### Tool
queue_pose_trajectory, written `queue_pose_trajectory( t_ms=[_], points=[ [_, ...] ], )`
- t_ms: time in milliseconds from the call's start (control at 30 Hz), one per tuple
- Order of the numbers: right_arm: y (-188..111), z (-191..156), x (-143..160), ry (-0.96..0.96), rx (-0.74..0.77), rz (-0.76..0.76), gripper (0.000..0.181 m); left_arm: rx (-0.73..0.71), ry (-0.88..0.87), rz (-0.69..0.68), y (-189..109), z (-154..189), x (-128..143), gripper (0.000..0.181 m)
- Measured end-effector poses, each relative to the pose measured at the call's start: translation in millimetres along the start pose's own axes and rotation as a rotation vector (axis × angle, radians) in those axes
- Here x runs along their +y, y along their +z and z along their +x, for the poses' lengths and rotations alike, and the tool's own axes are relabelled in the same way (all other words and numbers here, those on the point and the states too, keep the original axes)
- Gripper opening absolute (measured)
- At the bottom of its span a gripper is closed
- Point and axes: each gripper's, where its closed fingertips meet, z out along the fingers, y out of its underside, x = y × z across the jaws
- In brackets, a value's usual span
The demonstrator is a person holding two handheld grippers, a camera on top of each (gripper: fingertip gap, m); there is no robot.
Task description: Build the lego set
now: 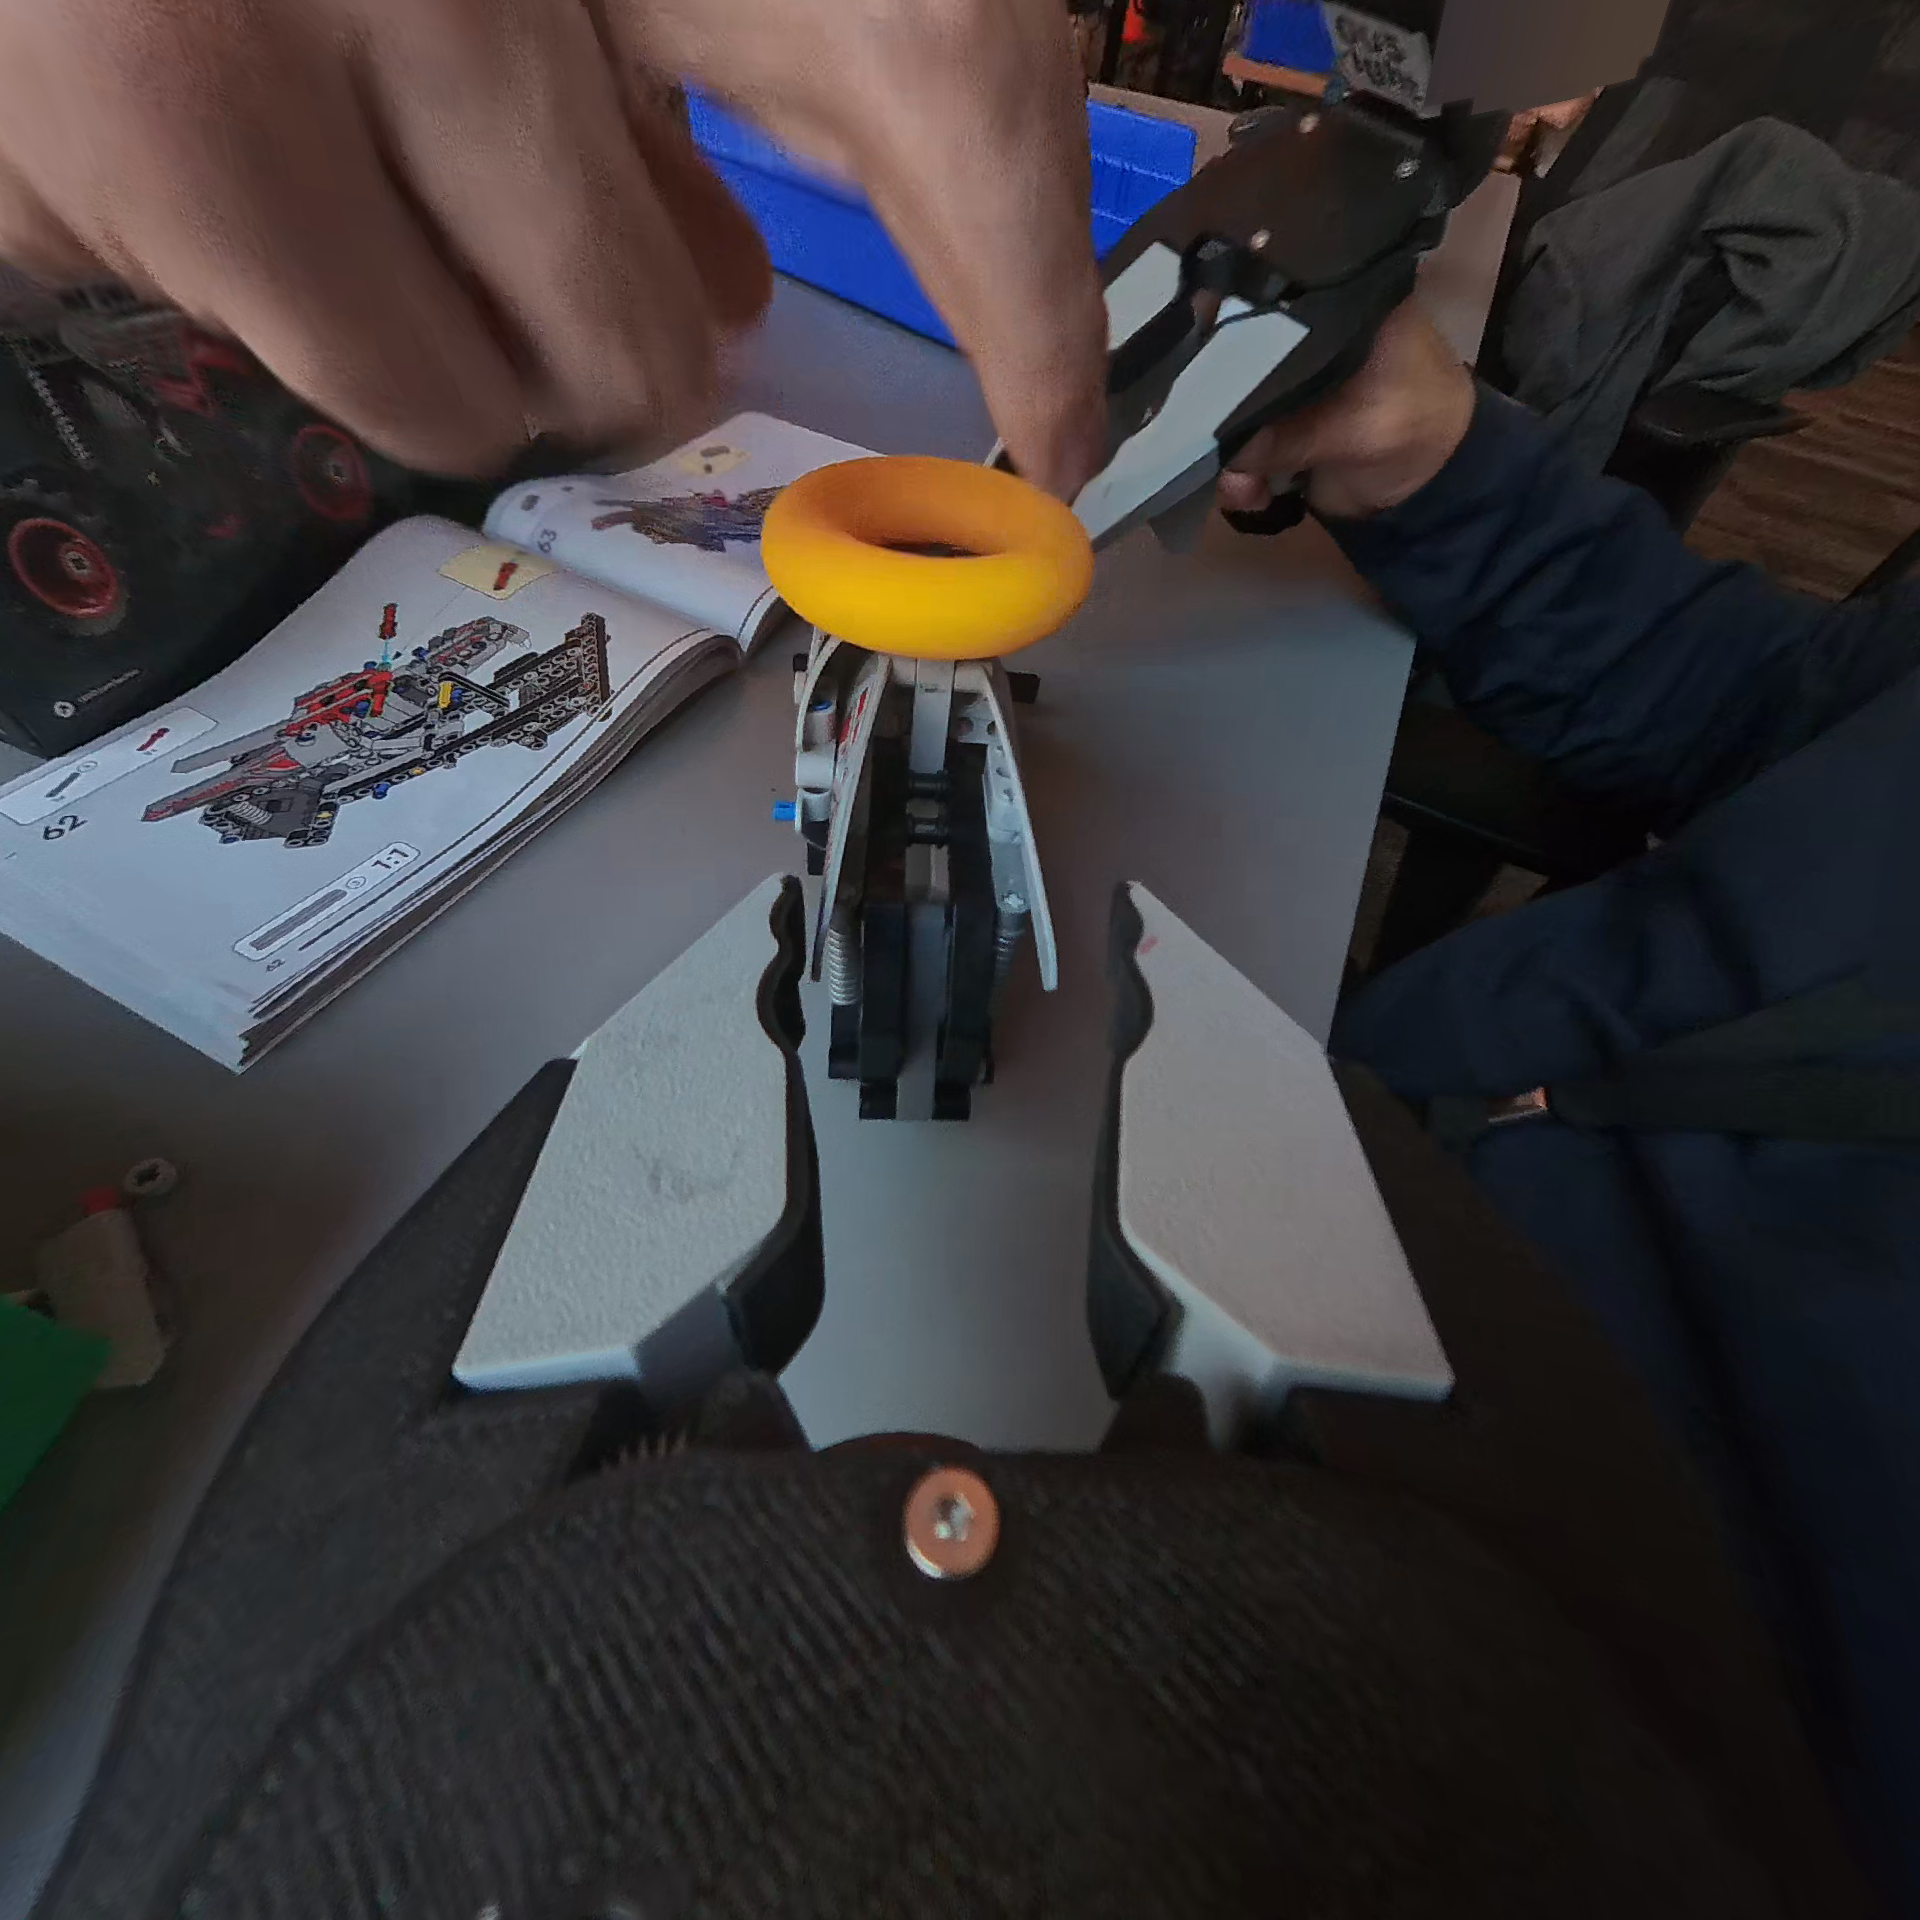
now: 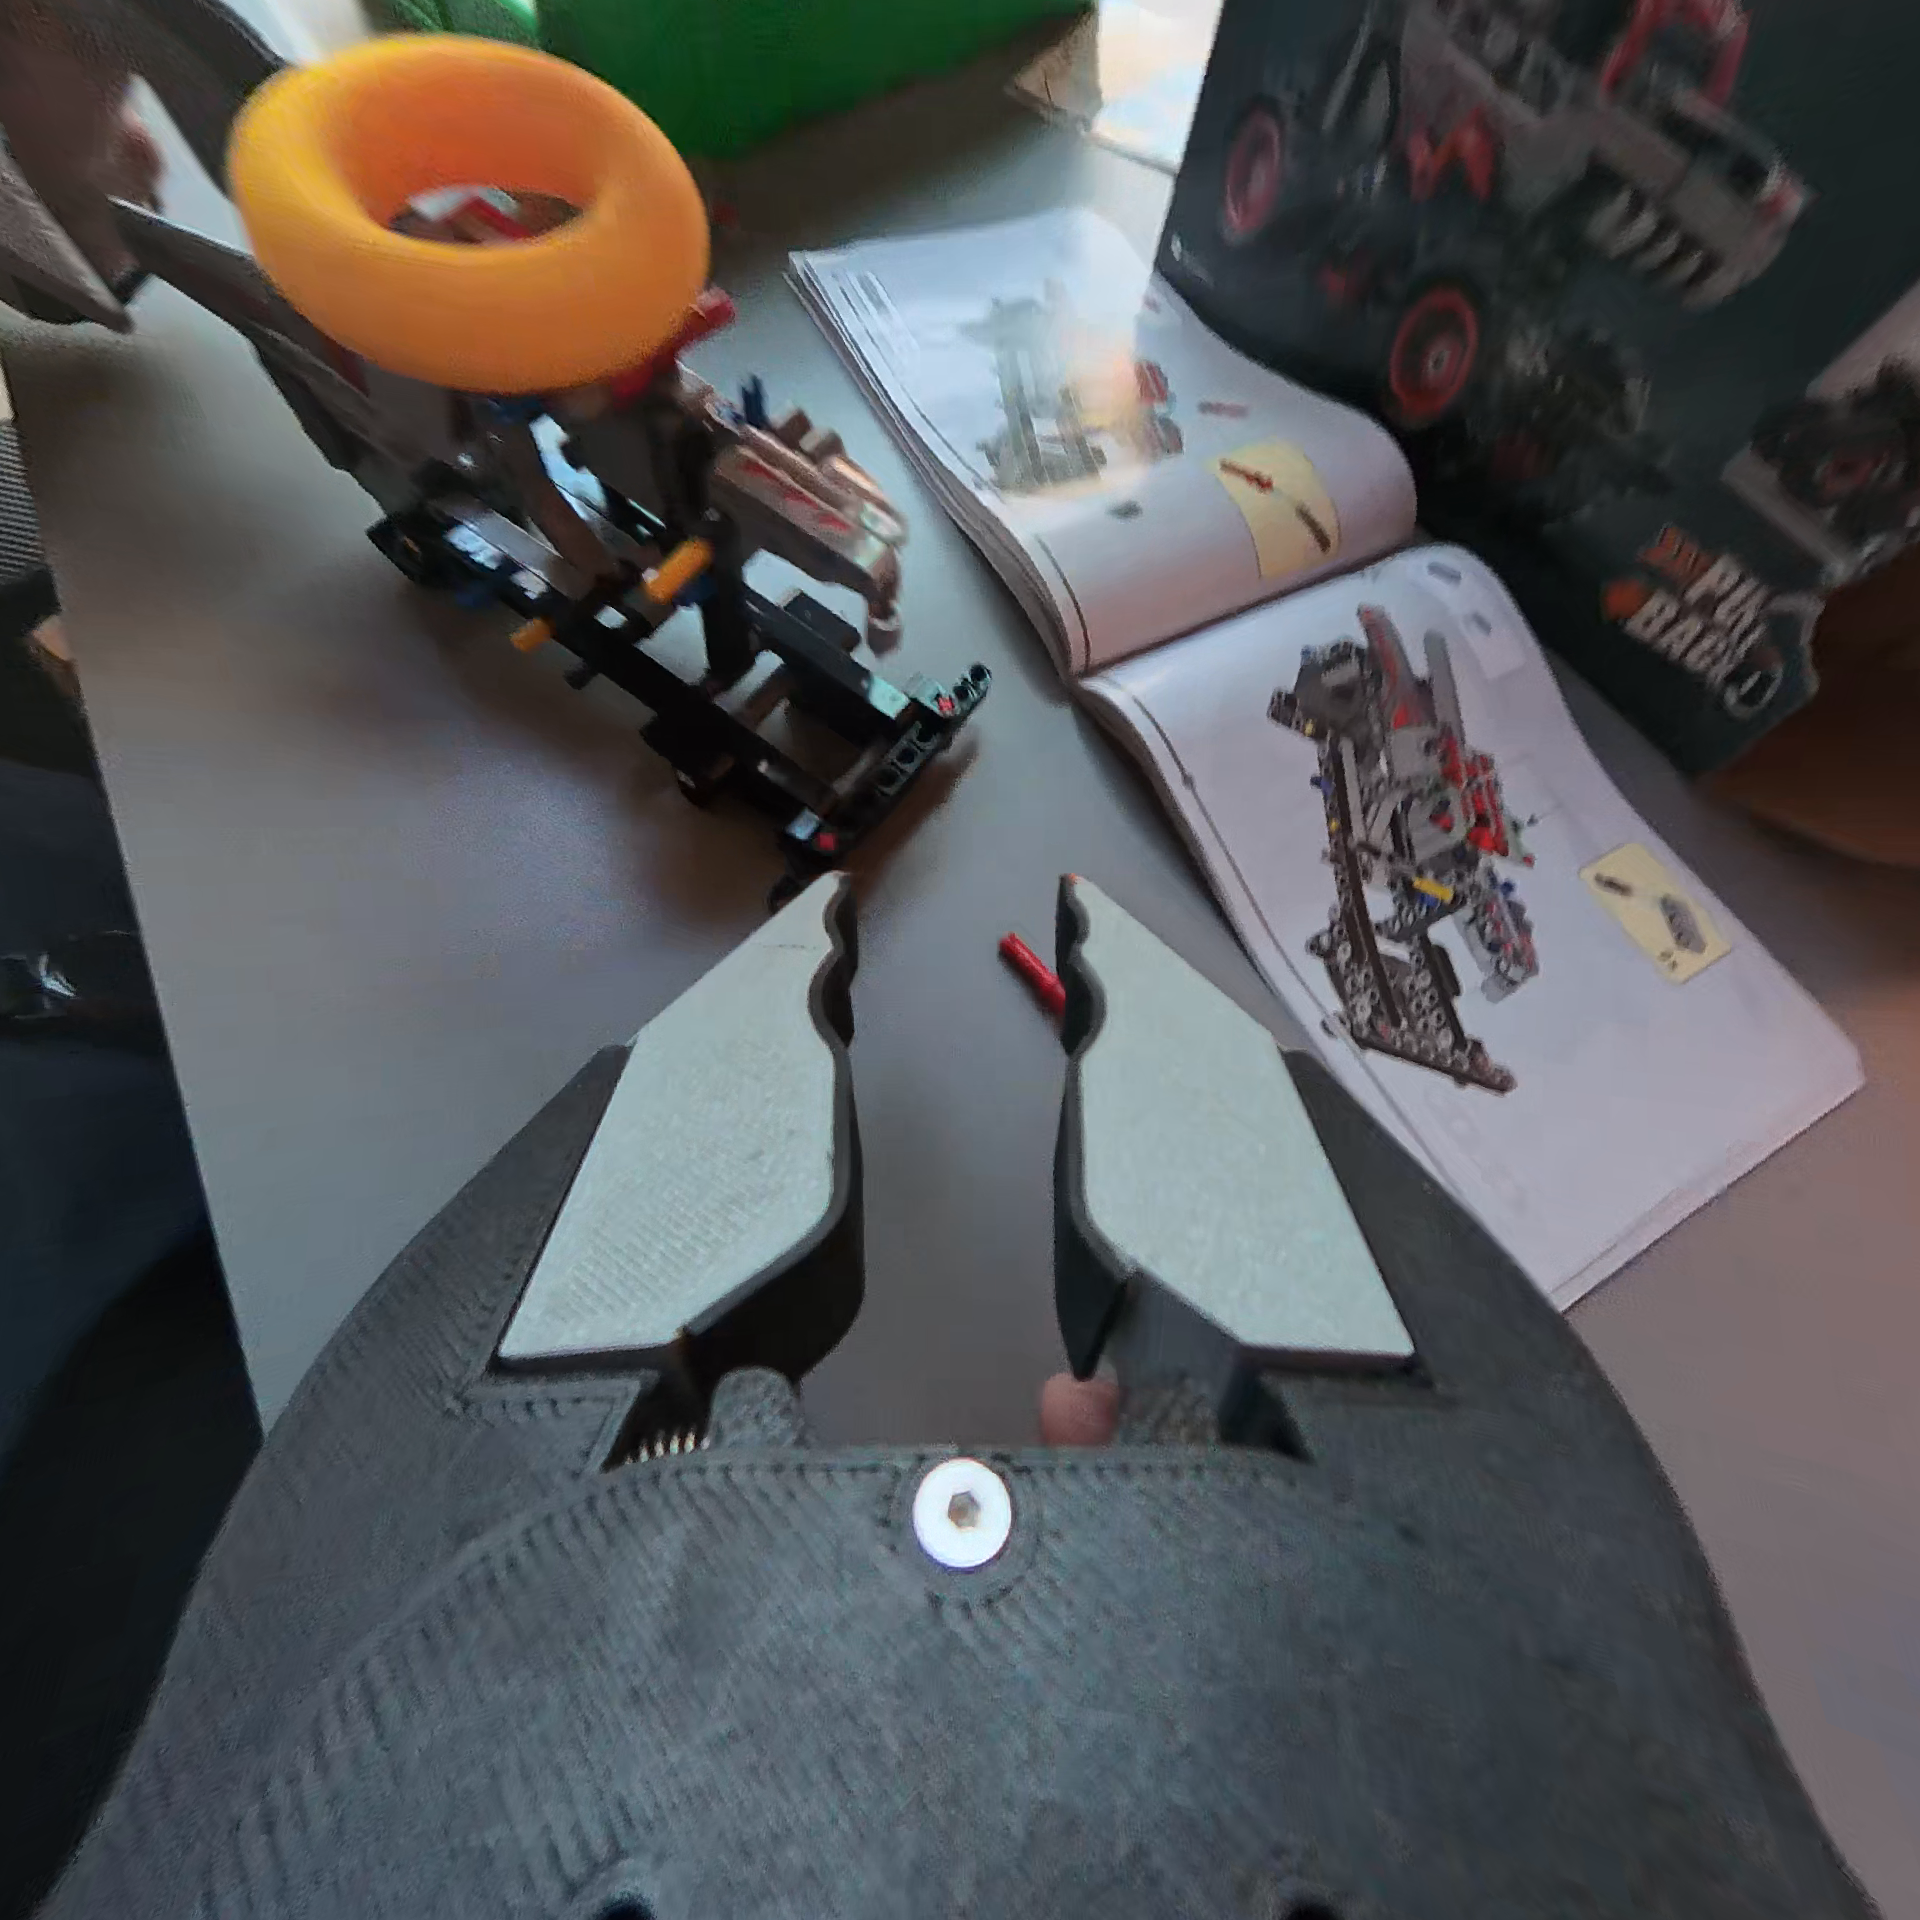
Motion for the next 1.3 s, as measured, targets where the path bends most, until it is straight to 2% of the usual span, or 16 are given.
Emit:
queue_pose_trajectory(
  t_ms=[167,300,433,600,800,1133,1300],
  points=[
    [-10,-27,-35,-0.167,-0.039,0.105,0.039,-0.021,-0.001,-0.009,-2,-7,10,0.058],
    [-15,-56,-69,-0.356,-0.084,0.129,0.04,-0.012,-0.006,0.043,-9,-7,4,0.059],
    [-6,-82,-89,-0.568,-0.106,0.031,0.043,-0.014,0.011,0.072,-15,-9,2,0.058],
    [19,-91,-90,-0.766,-0.073,-0.161,0.043,0.008,-0.015,0.15,-25,-10,-6,0.056],
    [33,-87,-84,-0.86,-0.009,-0.261,0.02,0.021,-0.019,0.211,-33,-9,-12,0.054],
    [21,-89,-103,-0.832,-0.004,-0.181,0.015,0.002,0.004,0.223,-34,-8,-13,0.053],
    [-5,-52,-127,-0.758,0.117,-0.114,0.015,0.009,-0.011,0.219,-34,-9,-13,0.053]
  ],
)
